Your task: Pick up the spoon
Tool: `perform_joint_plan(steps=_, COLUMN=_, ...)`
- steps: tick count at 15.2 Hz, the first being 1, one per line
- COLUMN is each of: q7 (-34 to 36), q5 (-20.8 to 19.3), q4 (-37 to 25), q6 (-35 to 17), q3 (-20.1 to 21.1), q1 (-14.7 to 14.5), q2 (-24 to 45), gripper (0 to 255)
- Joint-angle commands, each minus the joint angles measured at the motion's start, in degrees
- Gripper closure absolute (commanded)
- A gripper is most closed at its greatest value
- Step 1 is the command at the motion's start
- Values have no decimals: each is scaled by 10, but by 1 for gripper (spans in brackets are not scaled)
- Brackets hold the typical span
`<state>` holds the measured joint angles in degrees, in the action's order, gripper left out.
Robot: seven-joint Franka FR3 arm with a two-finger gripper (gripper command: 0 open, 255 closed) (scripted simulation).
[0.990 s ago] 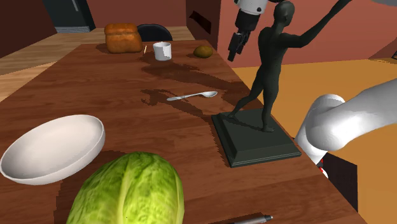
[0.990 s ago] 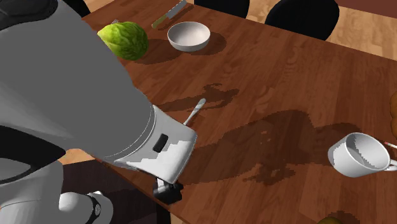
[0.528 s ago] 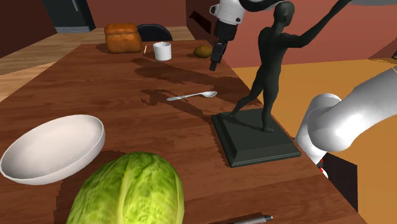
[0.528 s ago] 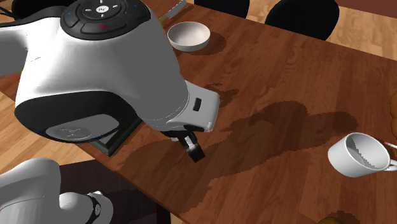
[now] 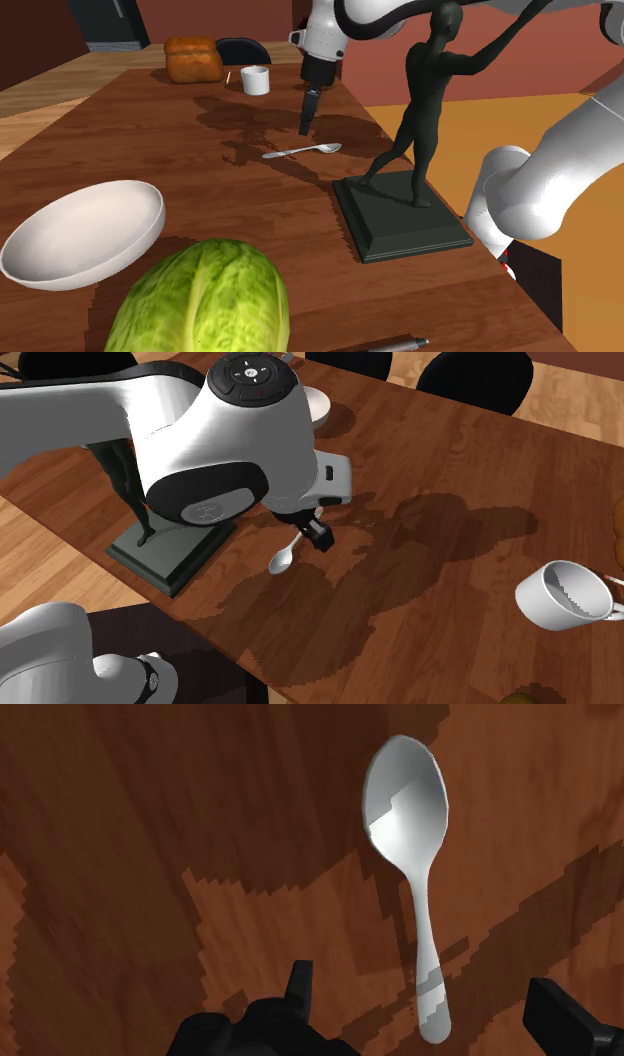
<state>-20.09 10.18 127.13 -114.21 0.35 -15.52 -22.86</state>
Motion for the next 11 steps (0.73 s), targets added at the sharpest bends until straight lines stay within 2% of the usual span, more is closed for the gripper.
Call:
perform_joint_plan(steps=1, q7=-19, q5=16, q4=-10, q6=-8, q3=6, q1=-17, q2=20, gripper=0)
perform_joint_plan(steps=9, q7=-34, q5=26, q4=39, q6=-68, q3=8, q1=-22, q2=32, gripper=0)
perform_joint_plan(steps=11, q7=-34, q5=26, q4=39, q6=-68, q3=8, q1=-22, q2=32, gripper=0)
